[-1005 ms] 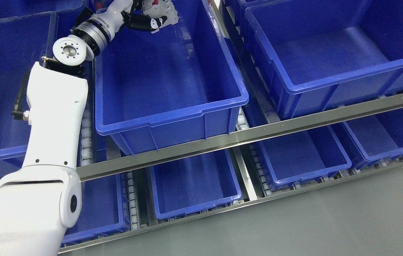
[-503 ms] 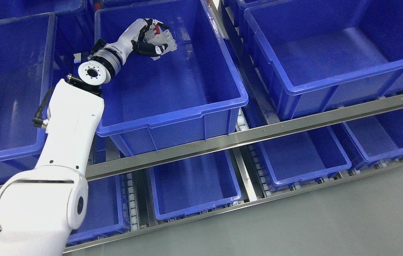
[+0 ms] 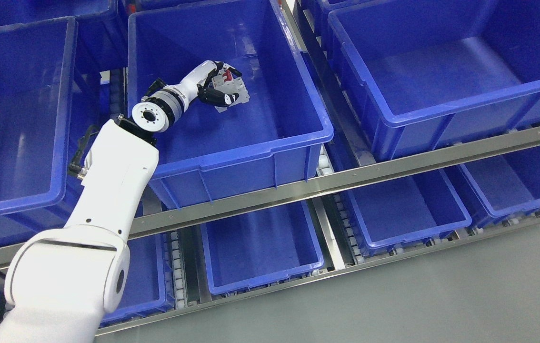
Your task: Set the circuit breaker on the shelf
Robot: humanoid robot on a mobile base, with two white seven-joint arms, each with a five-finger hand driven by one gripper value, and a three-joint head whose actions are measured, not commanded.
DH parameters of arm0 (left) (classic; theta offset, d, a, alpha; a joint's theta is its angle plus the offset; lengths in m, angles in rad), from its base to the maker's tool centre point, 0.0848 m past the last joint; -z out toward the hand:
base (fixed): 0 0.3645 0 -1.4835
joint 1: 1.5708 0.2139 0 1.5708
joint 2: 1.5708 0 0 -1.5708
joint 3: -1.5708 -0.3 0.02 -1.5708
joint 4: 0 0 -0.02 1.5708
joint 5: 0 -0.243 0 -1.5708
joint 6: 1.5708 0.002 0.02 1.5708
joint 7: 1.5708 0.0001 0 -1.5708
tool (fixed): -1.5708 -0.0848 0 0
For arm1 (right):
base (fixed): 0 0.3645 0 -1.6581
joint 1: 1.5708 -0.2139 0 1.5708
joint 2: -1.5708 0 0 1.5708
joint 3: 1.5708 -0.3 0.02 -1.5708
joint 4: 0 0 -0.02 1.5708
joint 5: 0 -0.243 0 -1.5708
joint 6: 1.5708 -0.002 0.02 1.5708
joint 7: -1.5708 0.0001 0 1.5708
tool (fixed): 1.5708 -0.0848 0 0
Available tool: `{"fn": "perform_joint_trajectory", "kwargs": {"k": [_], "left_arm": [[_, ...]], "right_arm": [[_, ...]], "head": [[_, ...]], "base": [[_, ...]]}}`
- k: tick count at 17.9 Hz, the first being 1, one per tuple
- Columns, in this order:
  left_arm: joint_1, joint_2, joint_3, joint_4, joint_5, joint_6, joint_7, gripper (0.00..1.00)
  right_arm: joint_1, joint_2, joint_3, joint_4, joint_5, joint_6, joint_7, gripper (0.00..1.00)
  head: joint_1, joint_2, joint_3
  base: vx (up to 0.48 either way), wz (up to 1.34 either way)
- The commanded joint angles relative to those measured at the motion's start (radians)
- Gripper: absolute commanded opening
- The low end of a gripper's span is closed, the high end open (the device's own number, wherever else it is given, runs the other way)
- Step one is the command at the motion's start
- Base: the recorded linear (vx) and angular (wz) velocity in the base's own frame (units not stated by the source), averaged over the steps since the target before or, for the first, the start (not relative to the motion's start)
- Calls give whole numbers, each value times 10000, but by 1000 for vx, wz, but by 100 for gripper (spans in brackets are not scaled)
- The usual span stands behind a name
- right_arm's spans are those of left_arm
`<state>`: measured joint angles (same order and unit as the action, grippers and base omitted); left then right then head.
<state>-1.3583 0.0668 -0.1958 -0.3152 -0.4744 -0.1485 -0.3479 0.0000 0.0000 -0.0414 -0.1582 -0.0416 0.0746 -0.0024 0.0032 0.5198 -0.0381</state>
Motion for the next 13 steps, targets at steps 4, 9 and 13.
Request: {"fn": "perform_joint_trajectory", "kwargs": {"k": [4, 9, 13], "left_arm": [[-100, -101, -895, 514, -57, 273, 210, 69], [-1385, -116, -346, 209, -11, 304, 380, 98], [-1864, -253, 2746, -1338, 50, 319, 456, 99]], "right_arm": [[168, -175, 0, -13, 2, -271, -7, 100], [168, -175, 0, 2, 2, -271, -7, 100], [168, -175, 0, 2, -13, -271, -7, 100]], "head": [[0, 0, 0], [0, 0, 0], [0, 0, 0]], "base": [[0, 0], [0, 0], [0, 0]]}}
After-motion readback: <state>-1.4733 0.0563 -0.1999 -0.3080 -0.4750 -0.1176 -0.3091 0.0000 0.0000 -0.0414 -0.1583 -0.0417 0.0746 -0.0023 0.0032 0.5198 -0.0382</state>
